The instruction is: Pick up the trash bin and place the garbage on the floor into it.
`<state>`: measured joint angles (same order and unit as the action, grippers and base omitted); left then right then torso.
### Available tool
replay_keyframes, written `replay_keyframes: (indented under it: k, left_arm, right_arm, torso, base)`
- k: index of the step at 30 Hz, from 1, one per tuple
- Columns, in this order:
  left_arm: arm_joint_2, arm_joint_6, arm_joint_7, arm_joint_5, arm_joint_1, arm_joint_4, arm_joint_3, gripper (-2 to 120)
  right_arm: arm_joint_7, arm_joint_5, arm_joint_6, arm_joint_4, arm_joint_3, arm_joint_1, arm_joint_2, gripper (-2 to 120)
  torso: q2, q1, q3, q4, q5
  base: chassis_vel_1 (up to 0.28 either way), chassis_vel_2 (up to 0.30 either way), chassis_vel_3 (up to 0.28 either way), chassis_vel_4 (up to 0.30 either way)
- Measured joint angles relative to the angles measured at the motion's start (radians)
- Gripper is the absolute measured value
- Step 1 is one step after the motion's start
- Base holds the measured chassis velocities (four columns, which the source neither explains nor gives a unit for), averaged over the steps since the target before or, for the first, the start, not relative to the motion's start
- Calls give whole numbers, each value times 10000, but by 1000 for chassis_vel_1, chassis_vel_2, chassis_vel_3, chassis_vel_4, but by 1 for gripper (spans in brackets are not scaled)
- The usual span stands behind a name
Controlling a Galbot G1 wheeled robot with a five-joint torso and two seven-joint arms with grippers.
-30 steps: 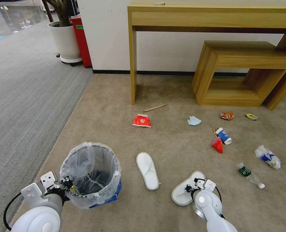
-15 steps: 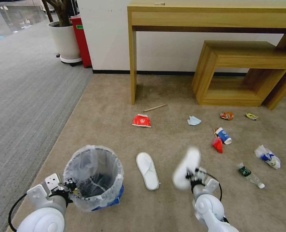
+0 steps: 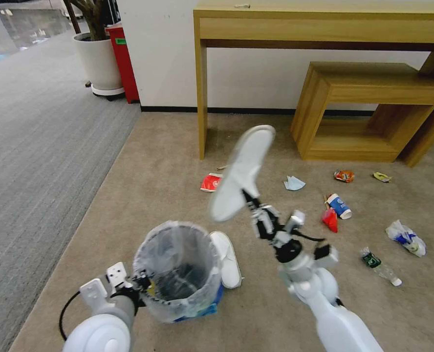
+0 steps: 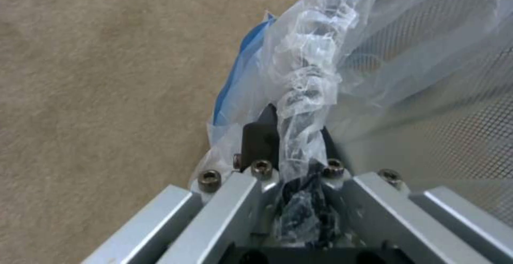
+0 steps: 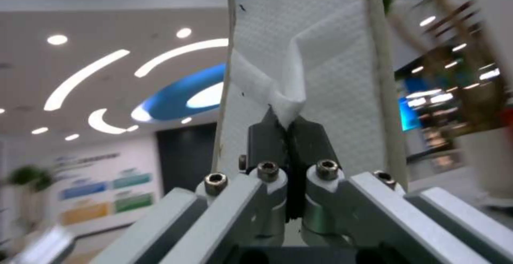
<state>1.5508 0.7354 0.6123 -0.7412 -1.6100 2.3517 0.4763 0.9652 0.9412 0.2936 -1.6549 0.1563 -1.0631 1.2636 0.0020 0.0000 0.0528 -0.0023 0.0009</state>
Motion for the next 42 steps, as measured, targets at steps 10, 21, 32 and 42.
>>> replay_keyframes:
  k: [10,21,32,42]
  left_arm:
    - [-39,-1,-140,63,-64,270,-150,1]
    - [-29,-15,-218,122,-51,340,-277,1]
    - [-113,0,-361,93,-12,340,-142,1]
    - [-505,1,-339,-279,228,244,680,1]
  right_arm:
    - [881,-876,91,1468,-1230,810,506,0]
    - [355,-1375,111,1648,-1262,970,367,19]
    - [253,-1393,65,1344,-952,749,203,55]
    - [-1264,-1454,80,318,-86,214,109,95]
  torso:
    - [0,0,0,-2,-2]
    - [0,0,-1,-2,-2]
    - [0,0,-1,-2,-1]
    - [0,-1,-1,-1,-1]
  base:
    - [0,0,0,0]
    - [0,0,0,0]
    - [0,0,0,0]
    - [0,0,0,0]
